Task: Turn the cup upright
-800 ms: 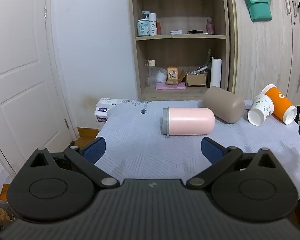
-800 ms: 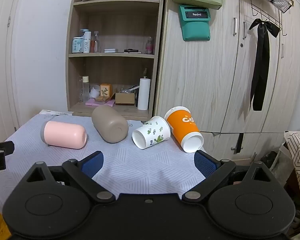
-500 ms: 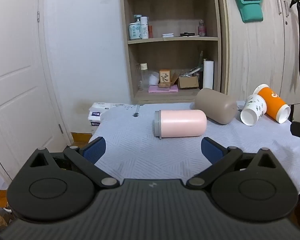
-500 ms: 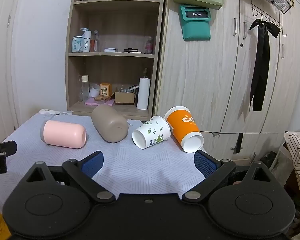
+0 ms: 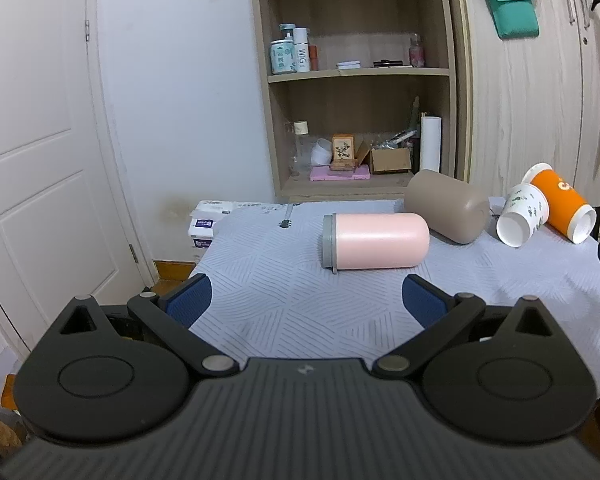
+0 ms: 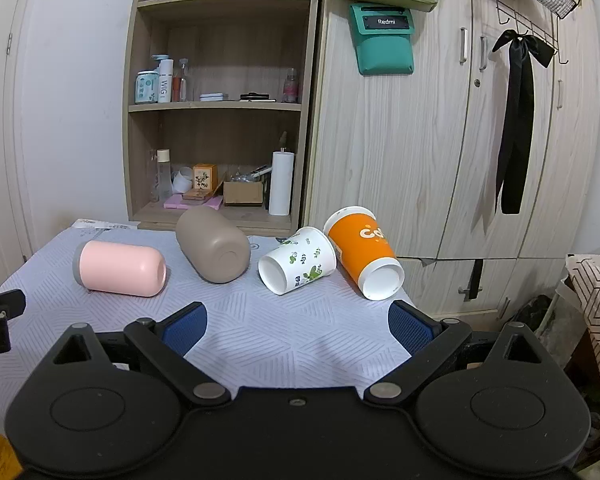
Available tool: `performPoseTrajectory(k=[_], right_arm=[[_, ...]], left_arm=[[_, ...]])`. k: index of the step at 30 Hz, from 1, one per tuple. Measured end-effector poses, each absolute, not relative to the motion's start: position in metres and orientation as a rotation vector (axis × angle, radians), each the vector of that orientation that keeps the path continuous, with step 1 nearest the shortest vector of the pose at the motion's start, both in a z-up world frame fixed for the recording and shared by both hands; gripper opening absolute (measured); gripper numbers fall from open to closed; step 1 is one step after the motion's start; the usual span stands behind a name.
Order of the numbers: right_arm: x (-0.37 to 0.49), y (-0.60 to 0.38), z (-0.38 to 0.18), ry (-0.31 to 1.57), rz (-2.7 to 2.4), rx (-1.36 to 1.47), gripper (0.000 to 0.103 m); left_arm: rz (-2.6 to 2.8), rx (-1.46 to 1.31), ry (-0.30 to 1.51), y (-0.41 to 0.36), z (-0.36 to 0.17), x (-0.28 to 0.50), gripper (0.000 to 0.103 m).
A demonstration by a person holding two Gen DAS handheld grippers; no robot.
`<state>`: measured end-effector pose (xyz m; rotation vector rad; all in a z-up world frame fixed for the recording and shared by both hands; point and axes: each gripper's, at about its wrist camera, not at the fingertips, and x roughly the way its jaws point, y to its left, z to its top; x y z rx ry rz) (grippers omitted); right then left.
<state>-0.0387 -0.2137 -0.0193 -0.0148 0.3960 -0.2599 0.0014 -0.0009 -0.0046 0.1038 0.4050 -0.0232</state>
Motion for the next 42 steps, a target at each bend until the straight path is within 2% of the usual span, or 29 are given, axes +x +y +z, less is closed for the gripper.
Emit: performPoseTrajectory(k=[26, 42], right_arm=[[-0.032, -0.211, -0.028, 0.426, -0.267, -0.035, 0.099], [-0.039, -0.205, -0.024, 0.415, -0.248, -0.054, 0.099]], left_arm=[[-0.028, 0.057, 0.447, 0.02, -0.005, 0.006, 0.103], [-0.048, 0.099, 0.377, 0.01, -0.002, -0.01, 0.103]])
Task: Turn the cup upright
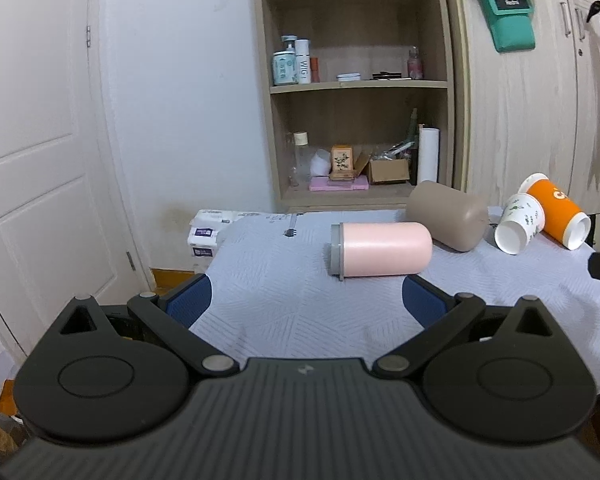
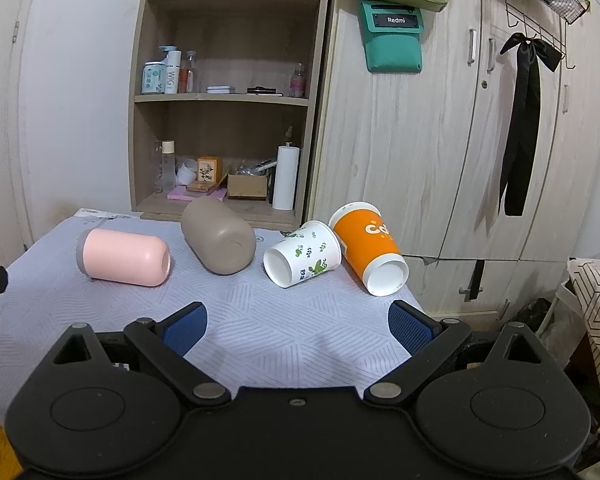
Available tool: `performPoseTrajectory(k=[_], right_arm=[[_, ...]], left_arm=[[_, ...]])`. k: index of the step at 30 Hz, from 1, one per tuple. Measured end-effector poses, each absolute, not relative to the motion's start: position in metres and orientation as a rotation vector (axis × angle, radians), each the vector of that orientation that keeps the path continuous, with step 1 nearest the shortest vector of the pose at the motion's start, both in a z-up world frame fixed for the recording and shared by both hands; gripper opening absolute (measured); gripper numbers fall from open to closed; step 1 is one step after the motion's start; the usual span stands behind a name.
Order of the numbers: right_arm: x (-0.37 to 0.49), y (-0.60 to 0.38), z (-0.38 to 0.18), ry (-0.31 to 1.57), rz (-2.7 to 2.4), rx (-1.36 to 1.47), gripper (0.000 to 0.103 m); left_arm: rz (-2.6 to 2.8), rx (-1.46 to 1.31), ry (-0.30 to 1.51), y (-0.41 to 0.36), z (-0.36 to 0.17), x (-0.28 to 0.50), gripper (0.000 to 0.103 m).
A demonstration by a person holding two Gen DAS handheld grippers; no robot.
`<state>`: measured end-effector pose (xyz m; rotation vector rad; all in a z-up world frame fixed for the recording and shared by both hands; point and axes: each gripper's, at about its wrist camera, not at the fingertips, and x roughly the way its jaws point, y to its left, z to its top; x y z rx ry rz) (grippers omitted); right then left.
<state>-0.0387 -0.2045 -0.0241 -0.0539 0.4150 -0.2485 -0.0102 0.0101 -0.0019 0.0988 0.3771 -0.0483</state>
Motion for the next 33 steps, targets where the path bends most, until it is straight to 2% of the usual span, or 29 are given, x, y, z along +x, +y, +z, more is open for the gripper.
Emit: performPoseTrajectory(k=[28, 33], right_arm=[[-0.026, -0.211, -0.034, 0.459, -0.163, -0.004, 0.099], [-0.025, -0.217, -0.031, 0.402, -0.045, 0.036, 0.099]], left_arm=[[-0.095, 0.06, 0.492, 0.008, -0.006, 0.006, 0.103], [-0.091, 0.017, 0.528, 0.011, 0.0, 0.015, 0.103]])
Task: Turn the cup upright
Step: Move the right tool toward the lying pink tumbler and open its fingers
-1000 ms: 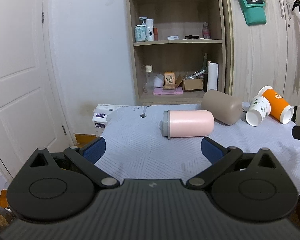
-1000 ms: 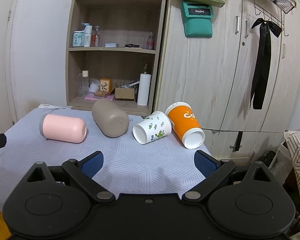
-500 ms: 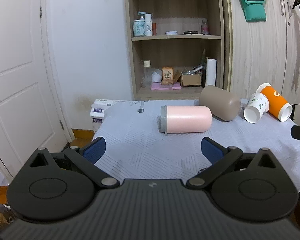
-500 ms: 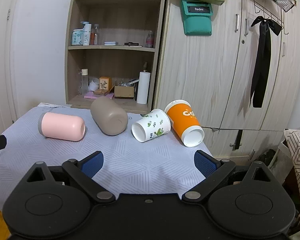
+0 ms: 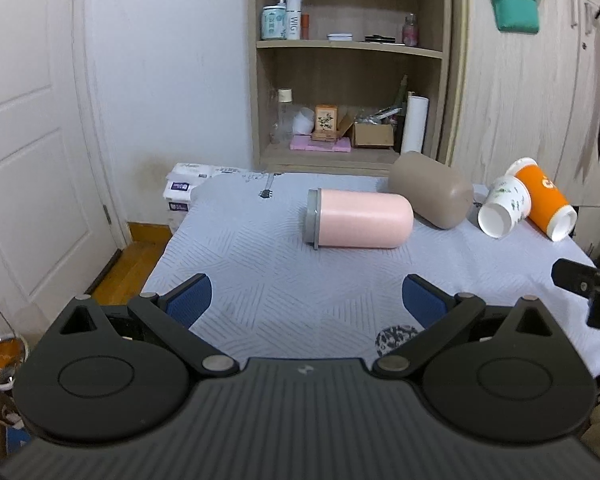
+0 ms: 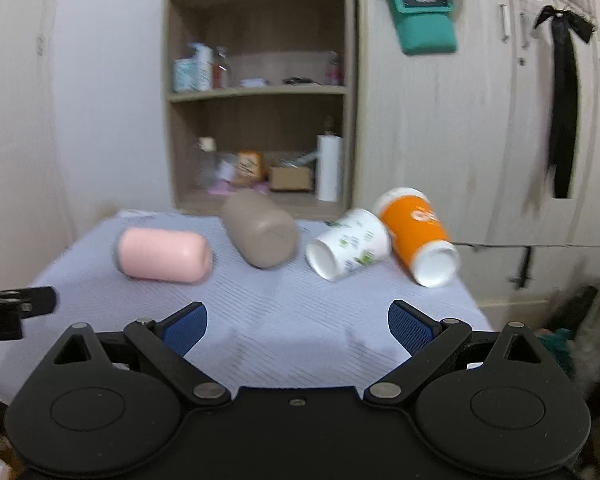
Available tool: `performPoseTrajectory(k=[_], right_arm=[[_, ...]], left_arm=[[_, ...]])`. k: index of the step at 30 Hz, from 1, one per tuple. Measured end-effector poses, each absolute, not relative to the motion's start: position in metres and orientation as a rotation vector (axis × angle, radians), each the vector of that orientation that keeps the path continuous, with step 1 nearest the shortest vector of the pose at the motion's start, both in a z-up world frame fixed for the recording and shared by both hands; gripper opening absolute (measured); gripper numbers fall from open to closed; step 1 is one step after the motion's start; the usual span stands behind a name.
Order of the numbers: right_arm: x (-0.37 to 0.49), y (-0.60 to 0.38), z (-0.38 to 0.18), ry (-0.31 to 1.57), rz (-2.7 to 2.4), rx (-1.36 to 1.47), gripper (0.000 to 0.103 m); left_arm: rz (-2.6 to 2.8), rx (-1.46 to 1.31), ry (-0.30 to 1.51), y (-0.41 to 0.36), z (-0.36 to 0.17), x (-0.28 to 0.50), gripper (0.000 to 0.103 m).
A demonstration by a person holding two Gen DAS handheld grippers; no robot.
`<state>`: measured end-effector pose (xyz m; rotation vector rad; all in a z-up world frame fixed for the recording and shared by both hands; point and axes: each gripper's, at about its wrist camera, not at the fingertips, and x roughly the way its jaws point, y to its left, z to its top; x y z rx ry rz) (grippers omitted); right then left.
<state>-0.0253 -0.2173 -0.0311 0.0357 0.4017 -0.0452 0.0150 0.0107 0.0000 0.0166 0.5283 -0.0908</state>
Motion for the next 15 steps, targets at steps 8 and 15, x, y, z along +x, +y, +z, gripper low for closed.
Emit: performPoseTrajectory(k=[8, 15], right_arm=[[-0.001, -0.241, -0.025, 0.336, 0.097, 0.085, 0.099], [0.029, -0.228, -0.028, 0.375, 0.249, -0.086, 0.099]], left_arm=[[-0.084, -0.14, 0.609, 0.013, 0.003, 0.049, 0.103], [-0.121, -0.222, 0.644, 0.01, -0.014, 0.079, 0.103]])
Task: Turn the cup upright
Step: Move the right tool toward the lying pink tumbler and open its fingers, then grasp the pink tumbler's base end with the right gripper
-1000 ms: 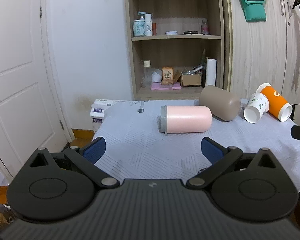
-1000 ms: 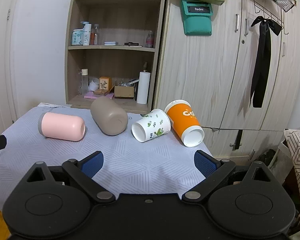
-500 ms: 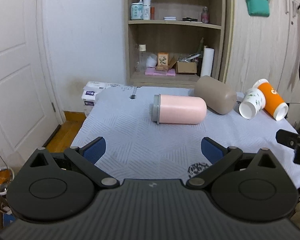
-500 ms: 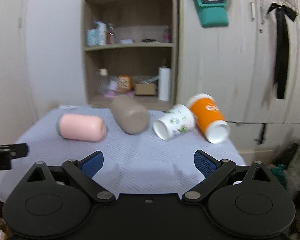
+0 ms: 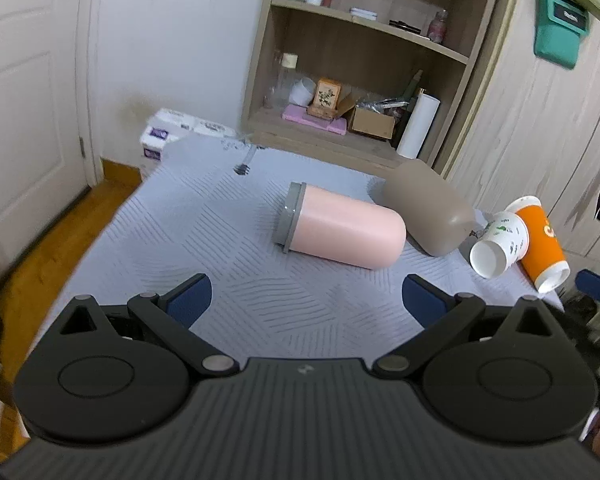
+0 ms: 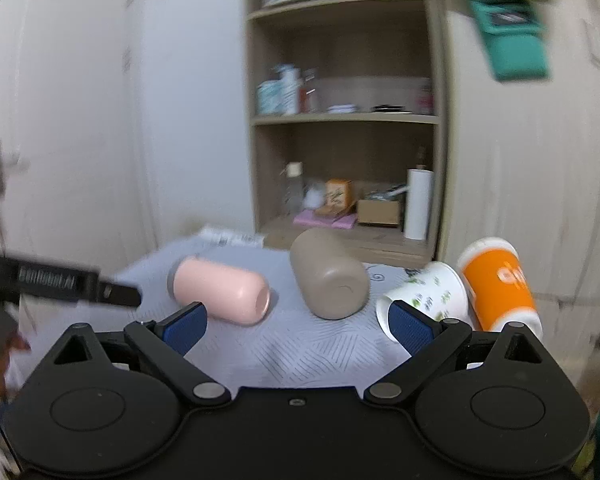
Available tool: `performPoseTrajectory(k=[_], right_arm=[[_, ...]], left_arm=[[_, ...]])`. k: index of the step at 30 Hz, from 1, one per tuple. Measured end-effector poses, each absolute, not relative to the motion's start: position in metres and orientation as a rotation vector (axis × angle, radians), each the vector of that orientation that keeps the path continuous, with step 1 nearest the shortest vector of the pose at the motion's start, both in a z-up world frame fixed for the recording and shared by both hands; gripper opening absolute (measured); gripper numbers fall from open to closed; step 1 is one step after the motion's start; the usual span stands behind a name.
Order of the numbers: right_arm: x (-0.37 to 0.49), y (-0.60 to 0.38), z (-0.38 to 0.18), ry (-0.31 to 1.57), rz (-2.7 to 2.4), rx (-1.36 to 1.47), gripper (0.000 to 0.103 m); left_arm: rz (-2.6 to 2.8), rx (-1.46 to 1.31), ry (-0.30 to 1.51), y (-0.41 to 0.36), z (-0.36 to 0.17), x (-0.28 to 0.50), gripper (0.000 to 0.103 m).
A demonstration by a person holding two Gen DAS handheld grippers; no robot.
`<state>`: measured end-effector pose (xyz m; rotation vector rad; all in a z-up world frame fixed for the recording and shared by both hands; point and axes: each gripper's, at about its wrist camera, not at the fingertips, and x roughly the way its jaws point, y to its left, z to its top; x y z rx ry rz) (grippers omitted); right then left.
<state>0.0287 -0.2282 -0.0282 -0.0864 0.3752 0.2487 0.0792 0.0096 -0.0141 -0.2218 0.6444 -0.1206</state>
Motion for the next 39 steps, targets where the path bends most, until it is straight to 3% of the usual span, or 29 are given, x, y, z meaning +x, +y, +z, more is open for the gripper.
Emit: performPoseTrajectory(k=[16, 20, 23, 34, 39], right_arm=[[0.114, -0.156, -0.026, 0.469, 0.594, -0.58, 0.098], [0.14, -0.152, -0.037, 0.514, 0.623, -0.591, 0.094], [0.159, -0.147, -0.046, 0.572, 0.648, -0.611, 0.082], [0.172, -0.14, -0.051, 0.581, 0.683, -0.699, 0.083], [0.176, -0.13, -0.054, 0.597, 0.666, -0.752, 0.074]], left_arm=[[-0.16, -0.561, 0.708, 0.031, -0.048, 0.14, 0.098], [-0.179, -0.616, 0.72, 0.037, -0.058, 0.15, 0.096], [-0.188, -0.649, 0.75, 0.038, -0.062, 0.158, 0.096], [-0.247, -0.68, 0.803, 0.034, -0.073, 0.177, 0.094], [-0.259, -0.707, 0.811, 0.039, -0.074, 0.178, 0.093]])
